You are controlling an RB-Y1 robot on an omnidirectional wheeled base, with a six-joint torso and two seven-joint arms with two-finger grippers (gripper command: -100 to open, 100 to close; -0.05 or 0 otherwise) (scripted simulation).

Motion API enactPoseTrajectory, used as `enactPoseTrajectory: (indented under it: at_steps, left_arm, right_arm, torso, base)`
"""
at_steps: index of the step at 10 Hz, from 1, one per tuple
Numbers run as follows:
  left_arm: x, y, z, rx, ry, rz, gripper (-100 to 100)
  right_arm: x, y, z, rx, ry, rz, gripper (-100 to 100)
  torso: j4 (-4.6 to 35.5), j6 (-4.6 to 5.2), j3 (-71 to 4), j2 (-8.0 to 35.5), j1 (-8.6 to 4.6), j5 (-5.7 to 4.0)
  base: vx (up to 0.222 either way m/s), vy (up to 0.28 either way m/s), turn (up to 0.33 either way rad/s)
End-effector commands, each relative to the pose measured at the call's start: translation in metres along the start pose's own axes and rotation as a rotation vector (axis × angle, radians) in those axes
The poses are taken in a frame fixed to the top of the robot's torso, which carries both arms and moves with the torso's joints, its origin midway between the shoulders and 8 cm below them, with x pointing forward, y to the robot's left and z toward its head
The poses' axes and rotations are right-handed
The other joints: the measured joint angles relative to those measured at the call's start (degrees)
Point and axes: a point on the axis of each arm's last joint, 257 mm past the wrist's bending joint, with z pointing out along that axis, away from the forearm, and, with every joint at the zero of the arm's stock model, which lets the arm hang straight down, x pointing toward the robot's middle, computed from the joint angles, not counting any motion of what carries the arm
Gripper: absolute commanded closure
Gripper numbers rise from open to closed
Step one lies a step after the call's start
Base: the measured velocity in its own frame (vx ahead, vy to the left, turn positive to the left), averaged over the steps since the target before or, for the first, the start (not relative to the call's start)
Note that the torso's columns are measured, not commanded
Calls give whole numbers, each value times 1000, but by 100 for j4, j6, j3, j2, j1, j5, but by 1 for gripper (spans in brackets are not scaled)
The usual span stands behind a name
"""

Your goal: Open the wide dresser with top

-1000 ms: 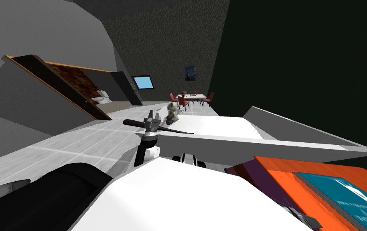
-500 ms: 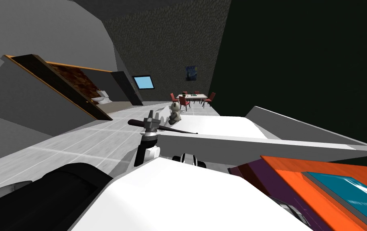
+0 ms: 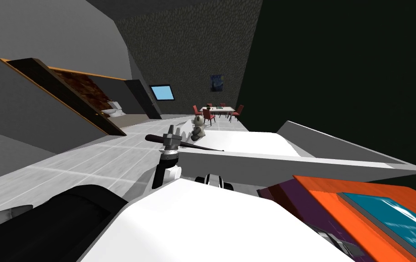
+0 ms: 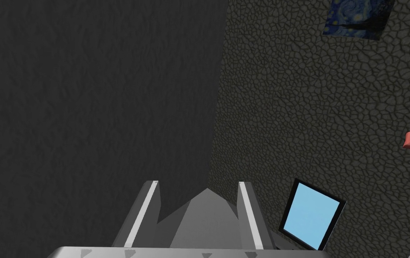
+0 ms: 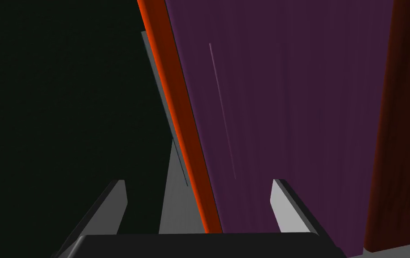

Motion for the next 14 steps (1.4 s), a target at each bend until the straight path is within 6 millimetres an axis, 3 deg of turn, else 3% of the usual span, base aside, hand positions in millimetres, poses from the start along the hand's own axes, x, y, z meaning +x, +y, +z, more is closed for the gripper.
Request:
enactPoseTrajectory:
  at_steps: [1,4,5,11,12,14]
  left_arm:
    - [0,0,0,0,0,0,0]
    - [0,0,0,0,0,0,0]
    - [0,0,0,0,0,0,0]
    - [0,0,0,0,0,-1,0]
    - [0,0,0,0,0,-1,0]
    - [0,0,0,0,0,0,0]
  right_arm:
    - [4,-1,1,0,0,-1,-100]
    - [4,0,3,-2,3,-1,-100]
    - [4,0,3,-3,3,-1,100]
    - [-5,-1,6,-7,-2,0,100]
    - [-3,-1,4,-5,-2,-1,-100]
    - [-1,-1,3,-4,-2,-1,-100]
  torso:
    - [0,0,0,0,23,8]
    - [-3,-1,-7,-10,48,17]
    - [-2,-1,-5,-8,50,13]
    - [-1,0,-3,-6,35,11]
    - [-3,0,-8,-12,-6,2]
    - [-5,0,-12,-19,-33,-10]
  base:
    - [-22,-185,-6]
    - [-6,-85,9]
    - [-1,-10,0]
    - [-27,166,-12]
    - [21,-75,0]
    - [28,-147,8]
